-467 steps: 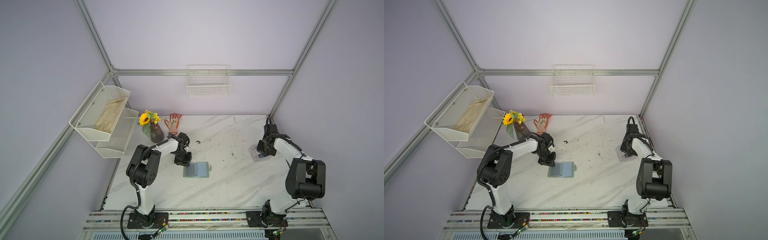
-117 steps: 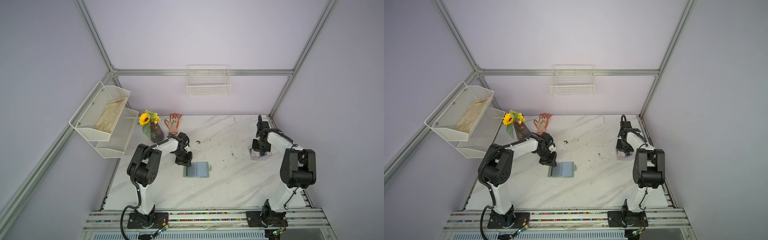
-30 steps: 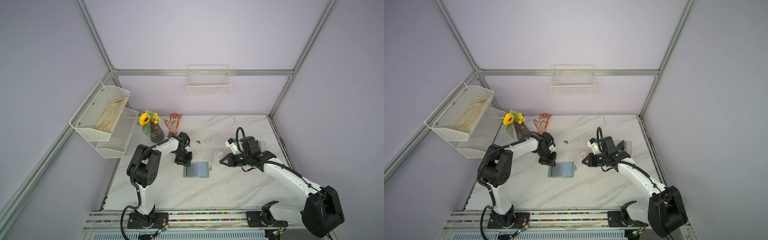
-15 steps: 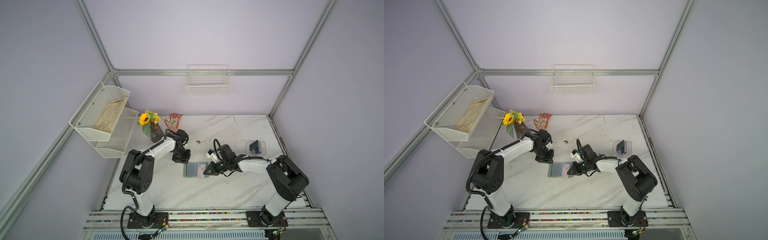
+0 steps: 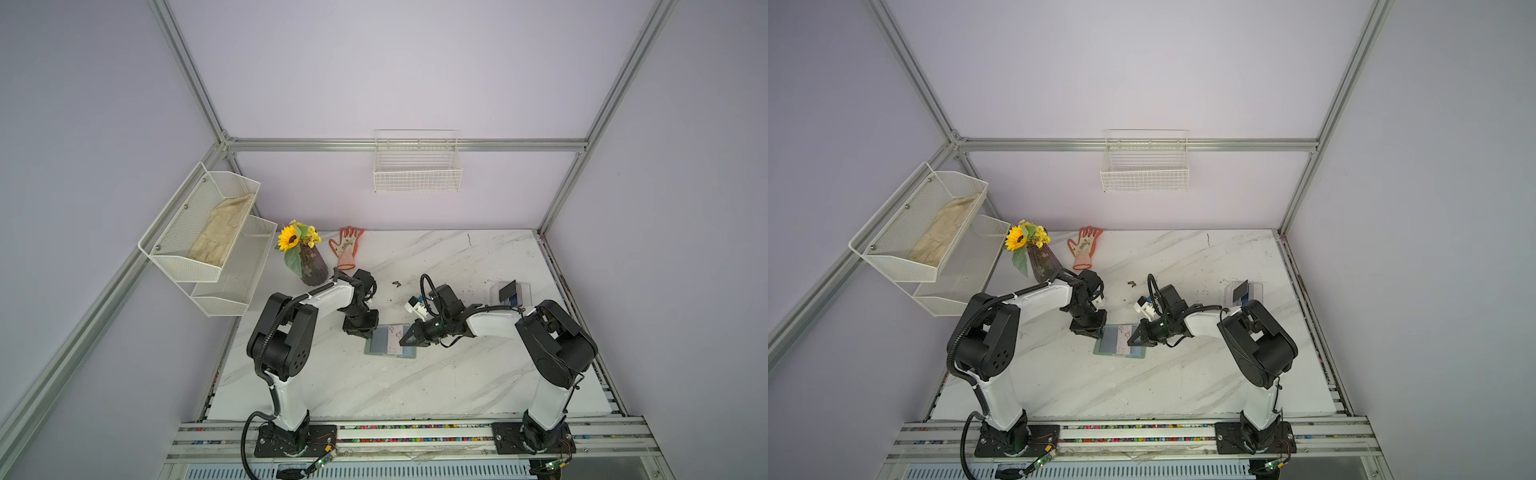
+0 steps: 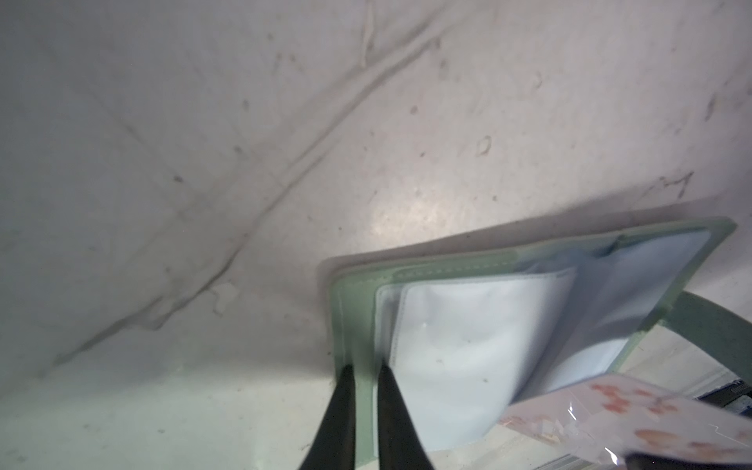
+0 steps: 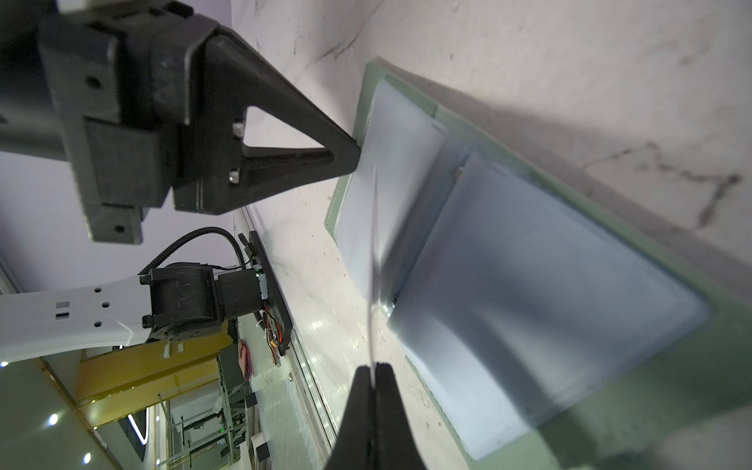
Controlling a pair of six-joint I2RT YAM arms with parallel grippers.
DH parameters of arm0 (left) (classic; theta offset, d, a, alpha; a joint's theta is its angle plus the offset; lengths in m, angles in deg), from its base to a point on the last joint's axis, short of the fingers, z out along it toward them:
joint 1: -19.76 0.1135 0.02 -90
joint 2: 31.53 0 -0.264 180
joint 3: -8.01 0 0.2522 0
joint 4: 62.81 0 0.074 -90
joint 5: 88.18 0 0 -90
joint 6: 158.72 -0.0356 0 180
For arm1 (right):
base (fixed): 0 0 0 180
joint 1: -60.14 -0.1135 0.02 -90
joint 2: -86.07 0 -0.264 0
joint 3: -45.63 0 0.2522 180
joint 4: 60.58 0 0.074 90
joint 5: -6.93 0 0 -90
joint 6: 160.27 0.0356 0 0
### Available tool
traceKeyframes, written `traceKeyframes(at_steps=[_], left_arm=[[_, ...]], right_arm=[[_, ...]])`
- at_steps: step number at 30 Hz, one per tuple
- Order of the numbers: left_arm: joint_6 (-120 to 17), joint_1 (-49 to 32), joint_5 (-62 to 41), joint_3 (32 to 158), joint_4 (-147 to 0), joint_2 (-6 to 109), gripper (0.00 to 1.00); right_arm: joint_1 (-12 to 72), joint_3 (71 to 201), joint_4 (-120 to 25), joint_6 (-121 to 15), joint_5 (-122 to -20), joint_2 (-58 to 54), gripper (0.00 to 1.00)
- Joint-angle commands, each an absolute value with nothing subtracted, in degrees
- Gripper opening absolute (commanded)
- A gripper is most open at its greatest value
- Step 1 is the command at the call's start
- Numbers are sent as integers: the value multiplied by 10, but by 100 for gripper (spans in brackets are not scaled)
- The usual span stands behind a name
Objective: Insert credit cards into a card holder
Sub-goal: Insert the credit card into the card holder.
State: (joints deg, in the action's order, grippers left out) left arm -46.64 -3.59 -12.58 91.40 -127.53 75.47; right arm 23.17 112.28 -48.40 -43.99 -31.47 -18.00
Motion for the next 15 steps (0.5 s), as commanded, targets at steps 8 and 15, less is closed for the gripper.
traceKeyframes(at_steps=[8,15], left_arm=[[-461,-28,-115,885,-1251,764,13],[-460,-28,-118,876,-1248,758,13]], right_arm=[[245,1127,-471,-443,-293,-183,0],[248,1088,-518,-403,-295,-161,0]])
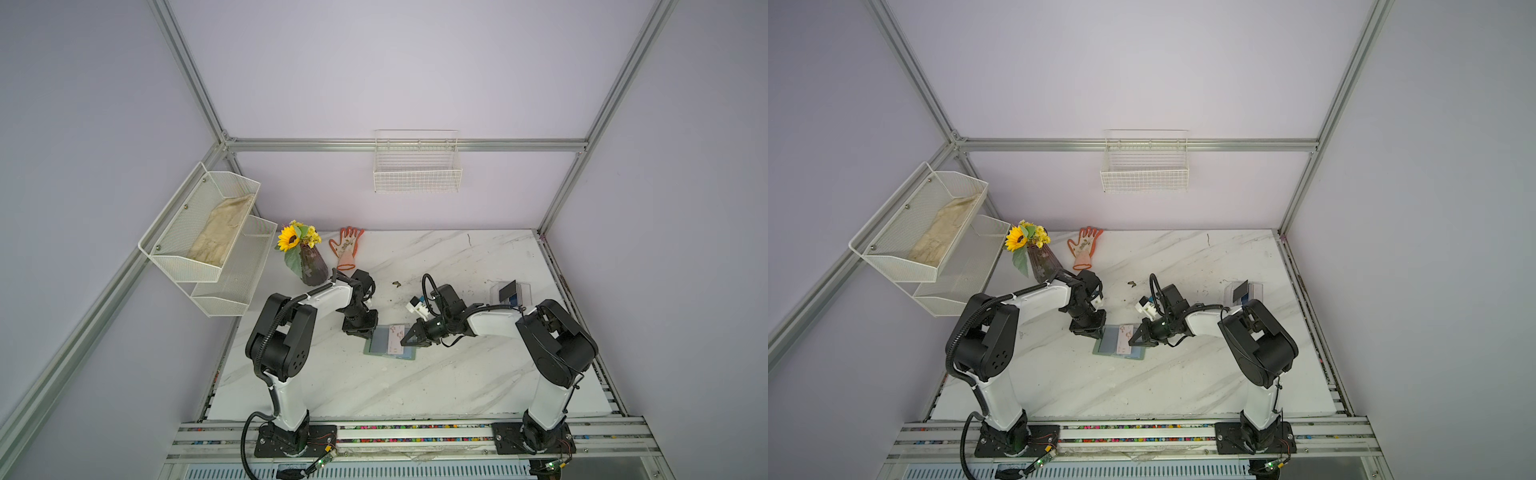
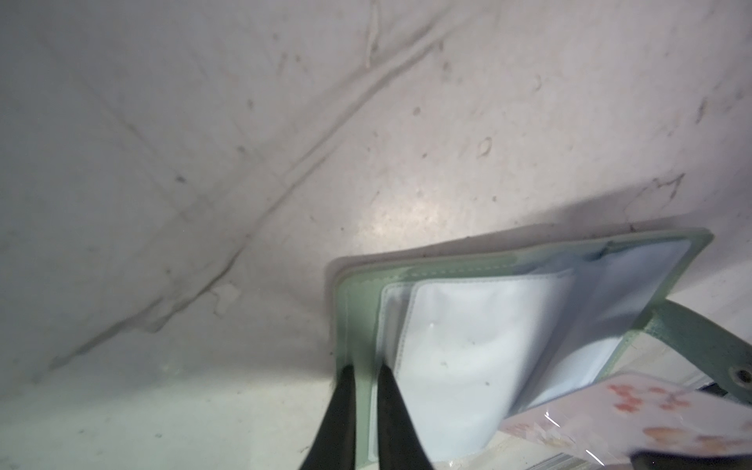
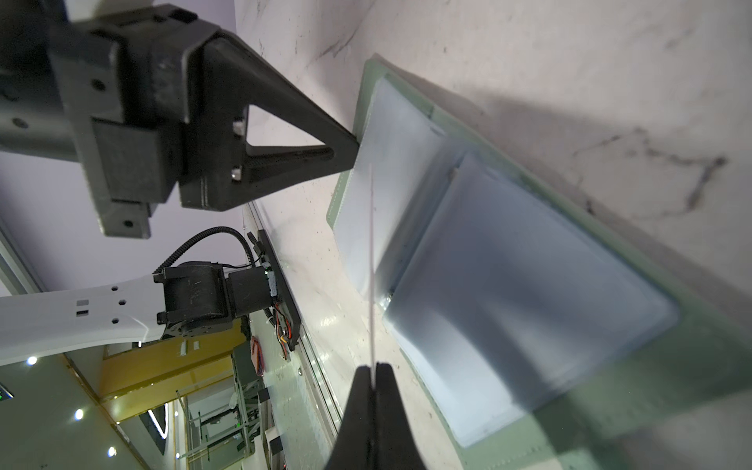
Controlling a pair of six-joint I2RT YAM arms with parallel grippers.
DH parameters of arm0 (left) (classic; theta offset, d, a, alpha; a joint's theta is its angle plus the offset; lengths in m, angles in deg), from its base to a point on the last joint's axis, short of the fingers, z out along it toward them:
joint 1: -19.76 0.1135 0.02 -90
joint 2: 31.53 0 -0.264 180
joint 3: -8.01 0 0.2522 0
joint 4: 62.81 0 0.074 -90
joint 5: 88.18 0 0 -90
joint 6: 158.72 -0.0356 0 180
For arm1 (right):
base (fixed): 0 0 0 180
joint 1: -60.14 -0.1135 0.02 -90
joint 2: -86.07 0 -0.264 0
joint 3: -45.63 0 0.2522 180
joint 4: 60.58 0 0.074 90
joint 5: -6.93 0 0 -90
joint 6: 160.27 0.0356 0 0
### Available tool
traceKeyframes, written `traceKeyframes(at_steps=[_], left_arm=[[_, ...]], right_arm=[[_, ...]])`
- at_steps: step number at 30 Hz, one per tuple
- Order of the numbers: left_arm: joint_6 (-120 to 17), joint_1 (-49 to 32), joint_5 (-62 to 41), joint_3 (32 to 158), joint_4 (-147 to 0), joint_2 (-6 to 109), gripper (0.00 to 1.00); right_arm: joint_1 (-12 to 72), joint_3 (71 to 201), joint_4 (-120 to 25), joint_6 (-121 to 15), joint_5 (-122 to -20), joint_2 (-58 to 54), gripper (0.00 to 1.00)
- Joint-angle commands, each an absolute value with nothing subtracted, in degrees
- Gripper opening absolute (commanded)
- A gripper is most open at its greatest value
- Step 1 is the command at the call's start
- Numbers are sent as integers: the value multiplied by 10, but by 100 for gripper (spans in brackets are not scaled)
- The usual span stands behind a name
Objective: Insert credit cards into a card holder
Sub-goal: Insert the credit card into the card holder.
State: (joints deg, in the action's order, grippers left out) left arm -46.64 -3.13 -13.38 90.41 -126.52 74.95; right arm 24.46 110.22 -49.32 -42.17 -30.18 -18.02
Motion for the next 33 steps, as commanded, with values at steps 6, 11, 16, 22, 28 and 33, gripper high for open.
traceKeyframes(at_steps=[6,11,16,22,28,33], left_arm=[[-460,-28,-120,875,-1246,757,13],[-460,-28,-121,873,-1243,760,13],[-460,-28,-120,873,-1242,763,13],[-458,-28,-122,874,-1242,760,13],[-457,-28,-123,873,-1243,757,13],[-459,-28,-124,873,-1242,758,13]], right_arm=[[252,1071,-548,-379,-295,-158,0],[255,1071,-577,-360,-287,-182,0],[262,1072,-587,-357,-266,-187,0],[271,1073,-587,-358,-250,-197,0],[273,1067,-612,-342,-249,-212,0],[273,1051,-666,-303,-245,-218,0]])
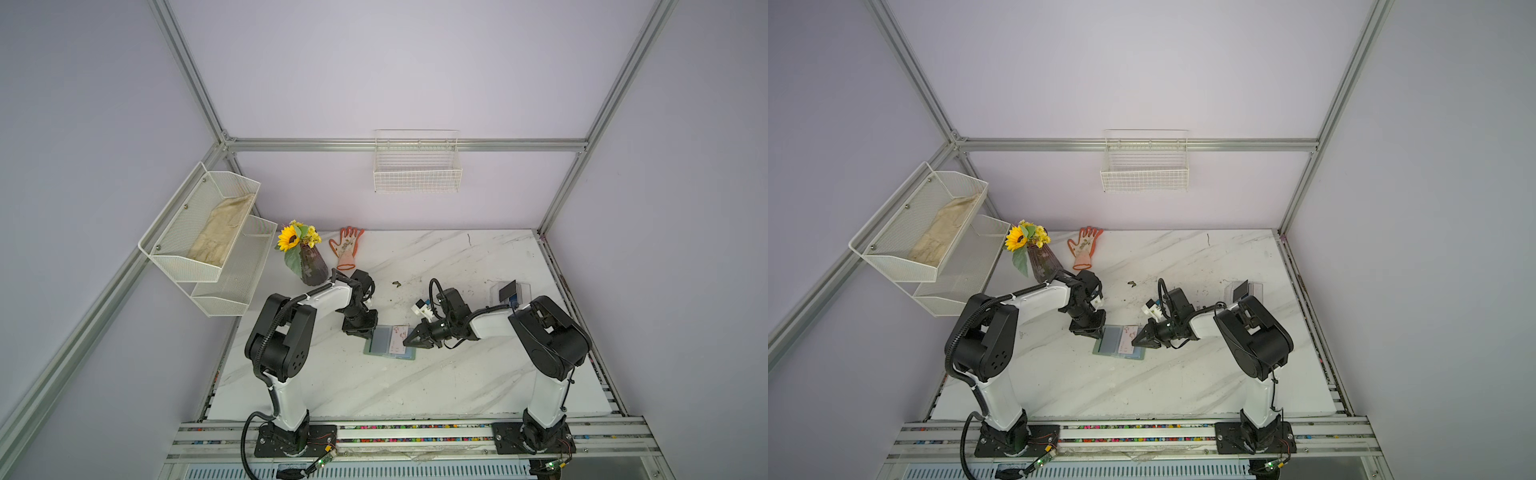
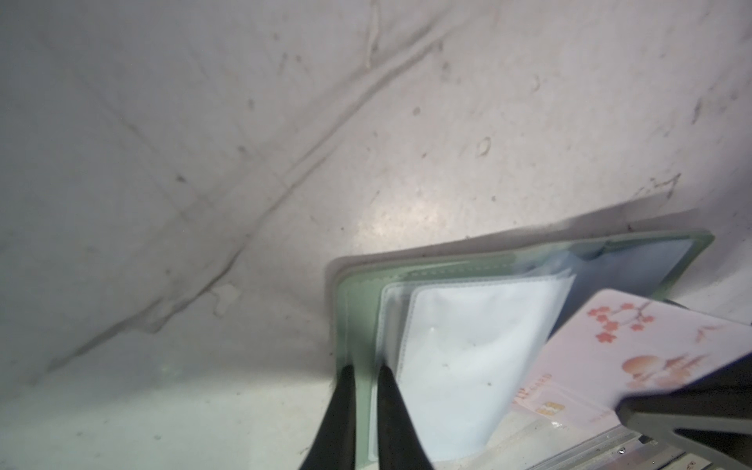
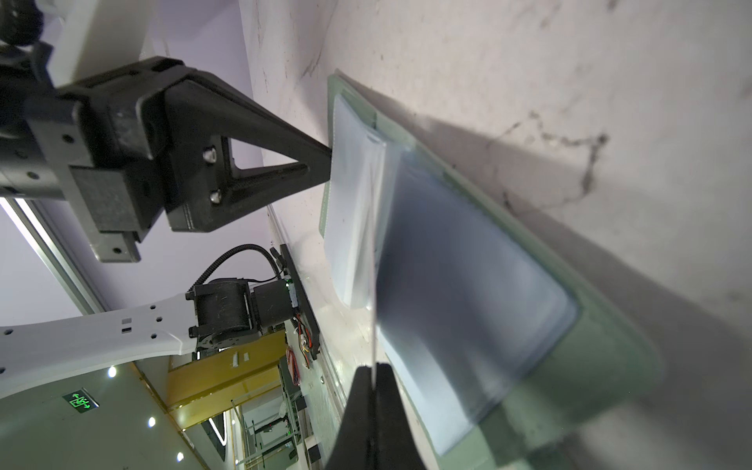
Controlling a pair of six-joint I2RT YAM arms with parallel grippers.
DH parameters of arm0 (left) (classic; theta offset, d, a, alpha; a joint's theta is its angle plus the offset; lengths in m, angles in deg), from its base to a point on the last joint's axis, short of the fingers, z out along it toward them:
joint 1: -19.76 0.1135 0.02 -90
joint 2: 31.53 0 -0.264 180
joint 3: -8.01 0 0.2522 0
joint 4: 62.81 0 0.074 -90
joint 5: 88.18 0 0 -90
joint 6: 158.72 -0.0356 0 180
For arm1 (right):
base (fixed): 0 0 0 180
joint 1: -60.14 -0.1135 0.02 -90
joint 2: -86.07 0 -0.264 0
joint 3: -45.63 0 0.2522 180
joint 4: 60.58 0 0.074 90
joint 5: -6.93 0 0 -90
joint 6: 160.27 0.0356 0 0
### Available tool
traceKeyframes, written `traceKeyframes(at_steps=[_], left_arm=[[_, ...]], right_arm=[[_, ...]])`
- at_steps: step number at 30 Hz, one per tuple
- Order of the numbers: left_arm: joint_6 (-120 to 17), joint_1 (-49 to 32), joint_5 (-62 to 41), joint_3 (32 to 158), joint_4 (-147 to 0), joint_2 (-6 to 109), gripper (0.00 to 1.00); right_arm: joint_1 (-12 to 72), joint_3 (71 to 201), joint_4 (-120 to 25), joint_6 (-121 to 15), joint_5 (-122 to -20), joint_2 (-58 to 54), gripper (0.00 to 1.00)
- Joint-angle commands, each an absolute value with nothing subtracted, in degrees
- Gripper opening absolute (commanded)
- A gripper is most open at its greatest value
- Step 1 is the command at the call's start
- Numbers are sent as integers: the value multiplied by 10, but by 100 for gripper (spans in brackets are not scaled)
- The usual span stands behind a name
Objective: Insert credit cards into a card holder
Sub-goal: Insert the credit card into the card holder.
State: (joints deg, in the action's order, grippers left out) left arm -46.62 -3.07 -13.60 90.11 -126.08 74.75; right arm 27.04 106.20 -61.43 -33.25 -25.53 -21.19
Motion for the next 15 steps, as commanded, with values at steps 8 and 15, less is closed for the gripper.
traceKeyframes(at_steps=[8,15], left_arm=[[-459,-28,-125,875,-1244,756,13],[-467,-28,-115,927,-1277,735,13]], right_arm=[[274,1043,-712,-275,-227,-225,0],[276,1047,-712,-274,-219,-225,0]])
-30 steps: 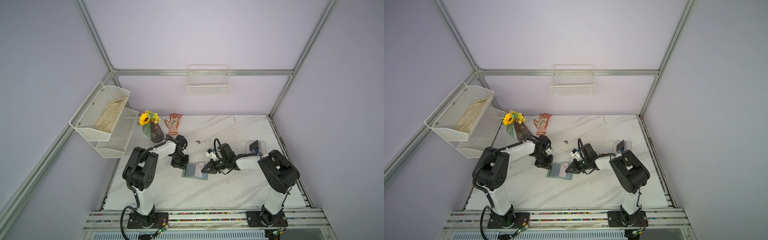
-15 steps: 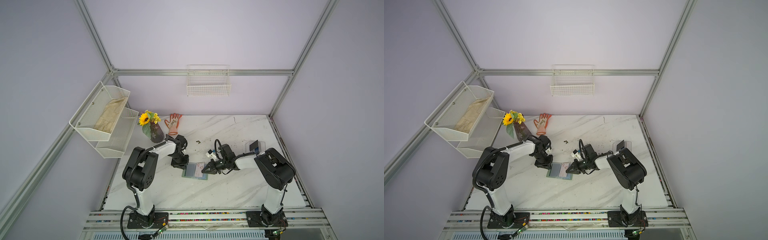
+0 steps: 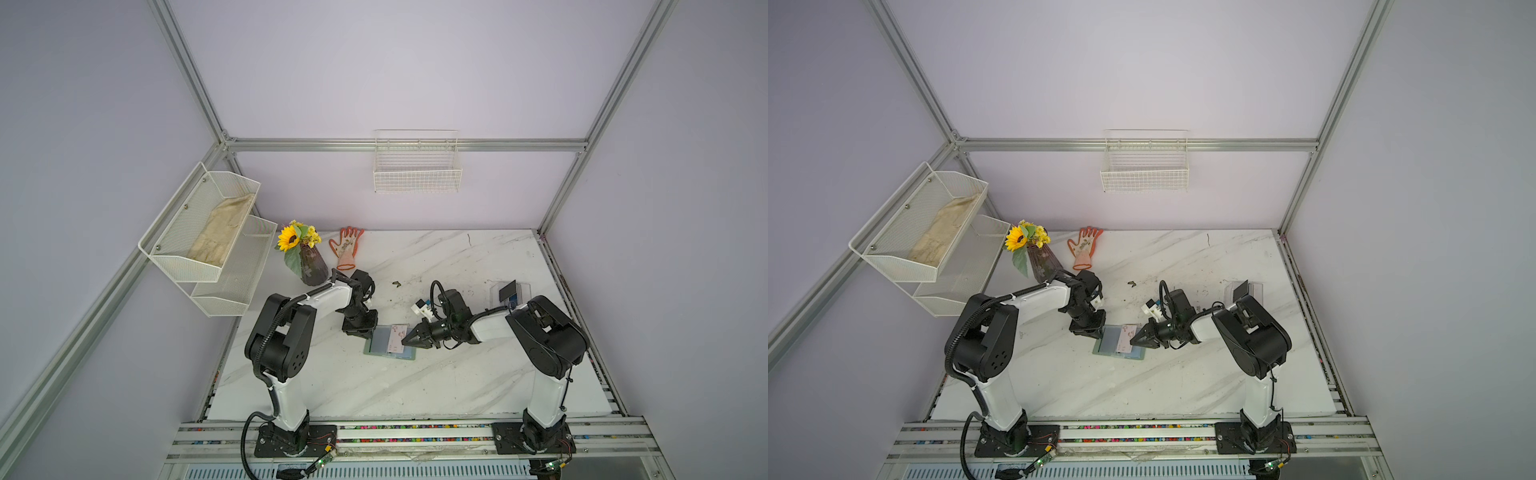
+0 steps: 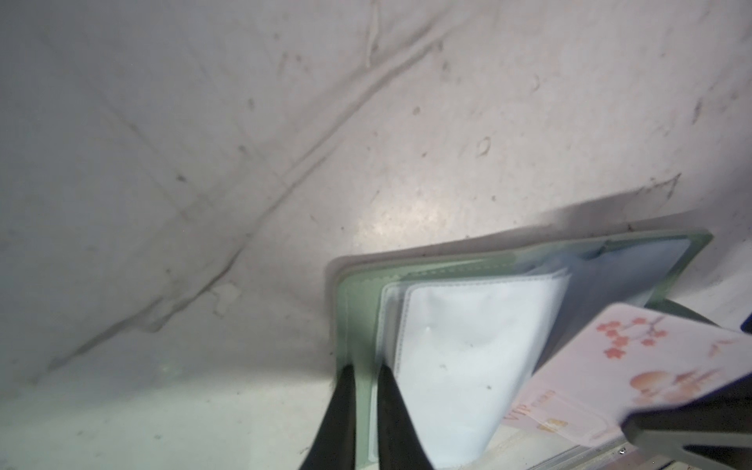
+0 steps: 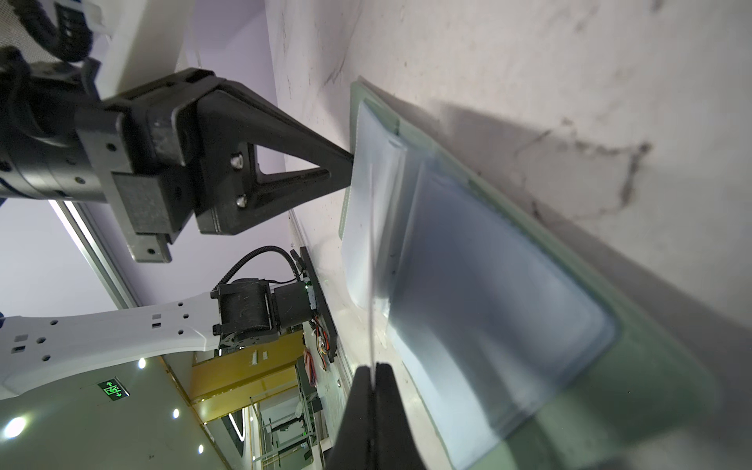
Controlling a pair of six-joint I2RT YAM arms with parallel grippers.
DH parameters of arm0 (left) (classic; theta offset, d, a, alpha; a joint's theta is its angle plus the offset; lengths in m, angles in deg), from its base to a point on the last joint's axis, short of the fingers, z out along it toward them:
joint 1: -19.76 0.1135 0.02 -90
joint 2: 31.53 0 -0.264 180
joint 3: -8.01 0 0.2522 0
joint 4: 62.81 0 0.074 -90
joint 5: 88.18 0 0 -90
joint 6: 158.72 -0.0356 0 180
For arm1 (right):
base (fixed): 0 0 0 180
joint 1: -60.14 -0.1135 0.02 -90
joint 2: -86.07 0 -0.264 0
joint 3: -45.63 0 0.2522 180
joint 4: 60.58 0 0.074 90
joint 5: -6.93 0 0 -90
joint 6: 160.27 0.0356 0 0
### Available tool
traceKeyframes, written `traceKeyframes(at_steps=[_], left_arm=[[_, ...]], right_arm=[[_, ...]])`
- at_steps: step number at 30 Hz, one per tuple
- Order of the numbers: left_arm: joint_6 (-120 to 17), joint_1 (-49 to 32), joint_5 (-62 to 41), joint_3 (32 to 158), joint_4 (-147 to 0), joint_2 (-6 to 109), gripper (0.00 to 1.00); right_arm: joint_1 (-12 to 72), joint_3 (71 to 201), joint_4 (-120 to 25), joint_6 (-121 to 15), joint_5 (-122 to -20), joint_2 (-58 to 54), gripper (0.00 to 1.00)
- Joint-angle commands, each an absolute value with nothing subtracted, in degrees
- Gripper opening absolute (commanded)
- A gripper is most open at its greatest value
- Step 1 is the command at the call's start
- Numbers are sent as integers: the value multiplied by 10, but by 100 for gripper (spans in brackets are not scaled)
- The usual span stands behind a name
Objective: Insert credit cards into a card holder
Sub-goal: Insert the credit card into the card holder.
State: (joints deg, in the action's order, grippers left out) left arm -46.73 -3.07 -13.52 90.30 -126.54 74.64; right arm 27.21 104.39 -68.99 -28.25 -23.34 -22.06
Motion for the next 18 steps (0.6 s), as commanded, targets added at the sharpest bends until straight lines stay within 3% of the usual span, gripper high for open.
traceKeyframes(at_steps=[1,8,18], left_arm=[[-469,-28,-114,940,-1283,730,13],[-478,-28,-122,982,-1305,715,13],[-467,-26,-96,929,-1300,703,14]], right_arm=[[276,1047,-712,-275,-219,-225,0],[277,1031,-746,-258,-215,-232,0],[277,1014,-772,-247,-220,-242,0]])
